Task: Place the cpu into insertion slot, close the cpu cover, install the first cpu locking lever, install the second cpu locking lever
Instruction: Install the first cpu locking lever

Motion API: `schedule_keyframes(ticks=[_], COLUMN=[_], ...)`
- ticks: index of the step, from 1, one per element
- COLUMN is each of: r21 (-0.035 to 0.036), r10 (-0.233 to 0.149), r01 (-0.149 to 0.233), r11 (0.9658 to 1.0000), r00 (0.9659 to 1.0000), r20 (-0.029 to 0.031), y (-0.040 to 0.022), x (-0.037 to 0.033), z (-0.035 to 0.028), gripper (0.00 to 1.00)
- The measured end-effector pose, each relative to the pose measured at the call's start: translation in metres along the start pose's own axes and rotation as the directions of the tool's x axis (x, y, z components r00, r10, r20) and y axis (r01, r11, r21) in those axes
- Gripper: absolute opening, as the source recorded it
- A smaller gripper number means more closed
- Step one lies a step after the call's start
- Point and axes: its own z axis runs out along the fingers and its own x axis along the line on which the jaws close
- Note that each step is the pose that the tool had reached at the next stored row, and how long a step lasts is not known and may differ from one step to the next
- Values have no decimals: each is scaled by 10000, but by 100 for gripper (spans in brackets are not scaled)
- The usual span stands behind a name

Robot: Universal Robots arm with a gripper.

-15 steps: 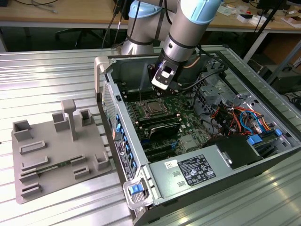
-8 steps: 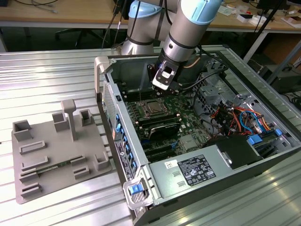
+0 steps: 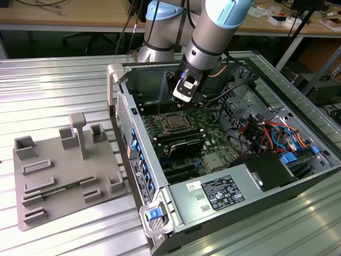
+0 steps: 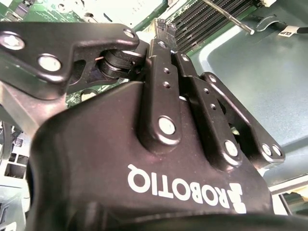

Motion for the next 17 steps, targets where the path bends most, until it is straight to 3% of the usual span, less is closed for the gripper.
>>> schedule_keyframes(ticks=[5, 8, 17], r21=[-9, -9, -17], r10=[-113, -393, -644], r01=[113, 393, 644], r11=[9999, 9992, 9979], r00=[9999, 9991, 9976], r20=[-61, -157, -258], y=[0, 0, 0], x=[0, 0, 0], z=[0, 0, 0], gripper=[11, 11, 11])
